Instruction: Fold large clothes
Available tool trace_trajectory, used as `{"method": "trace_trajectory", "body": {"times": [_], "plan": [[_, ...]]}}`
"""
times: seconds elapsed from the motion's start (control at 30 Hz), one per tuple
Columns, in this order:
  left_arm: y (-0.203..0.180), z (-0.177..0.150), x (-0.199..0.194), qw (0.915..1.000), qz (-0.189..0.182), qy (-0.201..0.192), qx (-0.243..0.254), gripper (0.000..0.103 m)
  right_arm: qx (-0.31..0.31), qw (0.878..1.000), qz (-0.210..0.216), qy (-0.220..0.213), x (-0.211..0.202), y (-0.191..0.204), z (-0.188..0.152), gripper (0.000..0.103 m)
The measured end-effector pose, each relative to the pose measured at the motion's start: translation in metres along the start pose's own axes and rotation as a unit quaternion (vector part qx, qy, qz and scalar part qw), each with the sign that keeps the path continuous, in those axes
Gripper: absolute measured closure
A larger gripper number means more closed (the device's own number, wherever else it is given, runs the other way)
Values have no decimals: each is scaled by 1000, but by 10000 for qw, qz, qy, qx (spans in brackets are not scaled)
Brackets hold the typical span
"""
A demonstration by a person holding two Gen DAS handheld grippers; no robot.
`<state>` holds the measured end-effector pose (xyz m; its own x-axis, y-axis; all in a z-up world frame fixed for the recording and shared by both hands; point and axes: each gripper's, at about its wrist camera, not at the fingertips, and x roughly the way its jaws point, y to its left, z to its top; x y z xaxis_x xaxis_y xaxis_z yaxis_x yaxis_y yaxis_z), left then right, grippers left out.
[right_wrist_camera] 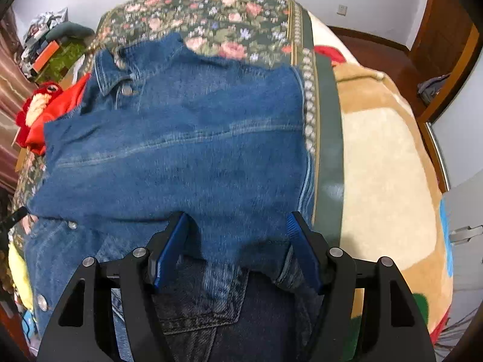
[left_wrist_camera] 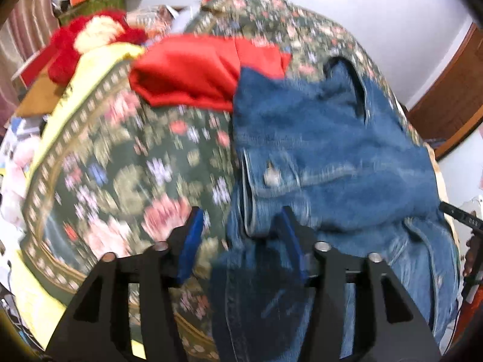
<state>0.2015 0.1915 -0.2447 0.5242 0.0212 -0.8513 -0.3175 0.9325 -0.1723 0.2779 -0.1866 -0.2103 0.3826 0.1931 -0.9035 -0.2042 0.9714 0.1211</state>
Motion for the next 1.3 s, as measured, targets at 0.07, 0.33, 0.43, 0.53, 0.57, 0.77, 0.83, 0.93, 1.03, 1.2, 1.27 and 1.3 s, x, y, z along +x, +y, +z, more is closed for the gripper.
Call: {"method": "trace_trajectory", "body": {"times": [0.07,0.33,0.43,0.53,0.57,0.77,0.83,0.93,1.03,1.2,1.27,1.3], "plan": [[0,15,-5,9995,175,-250,-20,37,22,9998,-93,-155,-4,-4,7,39],[1,63,18,9991,-233,-283,-214,35,495,9978,-118,-420,-3,-29,43,39],[6,75,43,9974,-548,-9,-459,35,624,9975,-82,-336,10,-41,58,39],[6,80,69,9961,-611,304,-553,35,690,9974,11,-229,27,-49,67,39],[4,82,75,9963,-582,360,-516,35,689,9974,14,-210,30,-51,68,39],[-3,88,111,9959,-568,591,-380,35,570,9983,106,-13,60,-55,79,39],[-3,91,120,9967,-428,607,-335,35,658,9975,200,144,75,-59,83,39],[-3,96,129,9972,-329,530,-416,35,806,9960,343,180,85,-64,87,39],[-6,100,130,9981,-313,386,-357,47,871,9952,432,115,85,-62,93,50],[-28,102,115,9995,-274,176,14,86,907,9945,501,152,84,-56,94,82],[-38,102,102,9997,-83,-22,243,93,930,9942,541,24,74,-55,92,87],[-43,103,92,9992,-2,-158,379,93,955,9937,578,-42,71,-56,94,89]]}}
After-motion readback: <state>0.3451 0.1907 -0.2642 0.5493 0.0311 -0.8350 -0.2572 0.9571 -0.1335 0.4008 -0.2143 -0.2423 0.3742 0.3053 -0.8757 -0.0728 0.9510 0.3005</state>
